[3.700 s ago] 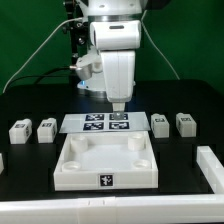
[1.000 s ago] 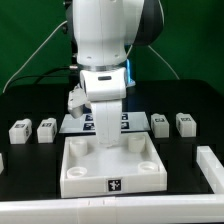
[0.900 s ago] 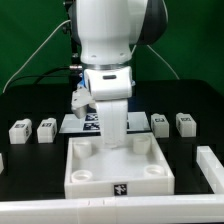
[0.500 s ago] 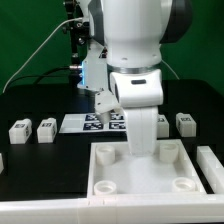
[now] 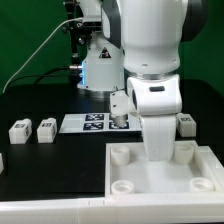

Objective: Assemble one leg

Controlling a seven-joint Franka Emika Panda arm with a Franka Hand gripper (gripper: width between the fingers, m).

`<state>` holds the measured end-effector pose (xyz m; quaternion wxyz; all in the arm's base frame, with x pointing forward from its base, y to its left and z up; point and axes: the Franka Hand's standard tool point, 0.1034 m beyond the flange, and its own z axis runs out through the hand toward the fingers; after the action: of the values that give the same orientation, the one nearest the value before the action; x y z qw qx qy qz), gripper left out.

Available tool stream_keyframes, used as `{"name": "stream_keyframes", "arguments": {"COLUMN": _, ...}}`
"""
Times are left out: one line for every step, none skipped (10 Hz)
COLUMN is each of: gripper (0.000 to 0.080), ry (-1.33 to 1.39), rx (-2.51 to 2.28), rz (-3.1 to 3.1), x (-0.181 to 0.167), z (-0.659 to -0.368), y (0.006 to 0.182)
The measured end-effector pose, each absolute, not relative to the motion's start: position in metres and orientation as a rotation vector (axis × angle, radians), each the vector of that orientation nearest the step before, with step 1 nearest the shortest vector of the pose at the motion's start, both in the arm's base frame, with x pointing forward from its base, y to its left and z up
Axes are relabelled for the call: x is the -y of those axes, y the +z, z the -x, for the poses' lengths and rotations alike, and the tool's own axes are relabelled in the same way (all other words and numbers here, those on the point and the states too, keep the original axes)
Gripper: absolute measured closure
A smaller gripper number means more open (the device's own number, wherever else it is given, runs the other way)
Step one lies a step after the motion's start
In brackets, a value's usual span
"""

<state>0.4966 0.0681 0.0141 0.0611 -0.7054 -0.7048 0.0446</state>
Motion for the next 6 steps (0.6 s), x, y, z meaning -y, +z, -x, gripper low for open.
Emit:
{"name": "stream_keyframes", "arguments": {"gripper": 0.0729, "ry": 0.129, "rx": 2.132, "rz": 2.136, "x": -0.0681, "z": -0.4965, "y": 0.0122}}
{"name": "stream_keyframes", "arguments": {"gripper": 0.0728, "ry": 0.124, "rx": 2.133, "rz": 2.137, "x": -0.0679, "z": -0.4964, "y": 0.0116}}
{"name": "stream_keyframes", "arguments": {"gripper": 0.0728, "ry": 0.113, "rx": 2.138, "rz": 2.139, "x": -0.0677, "z": -0.4962, "y": 0.0107}}
{"name": "stream_keyframes", "arguments": {"gripper": 0.0728, "ry": 0.114, "rx": 2.134, "rz": 2.142, "x": -0.0673, "z": -0.4958, "y": 0.0106}}
{"name": "stream_keyframes", "arguments": {"gripper": 0.062, "ry": 0.115, "rx": 2.133, "rz": 2.143, "x": -0.0671, "z": -0.4957, "y": 0.0104}}
{"name": "stream_keyframes", "arguments": {"gripper": 0.0486, "ry": 0.115, "rx": 2.133, "rz": 2.143, "x": -0.067, "z": -0.4957, "y": 0.0104}}
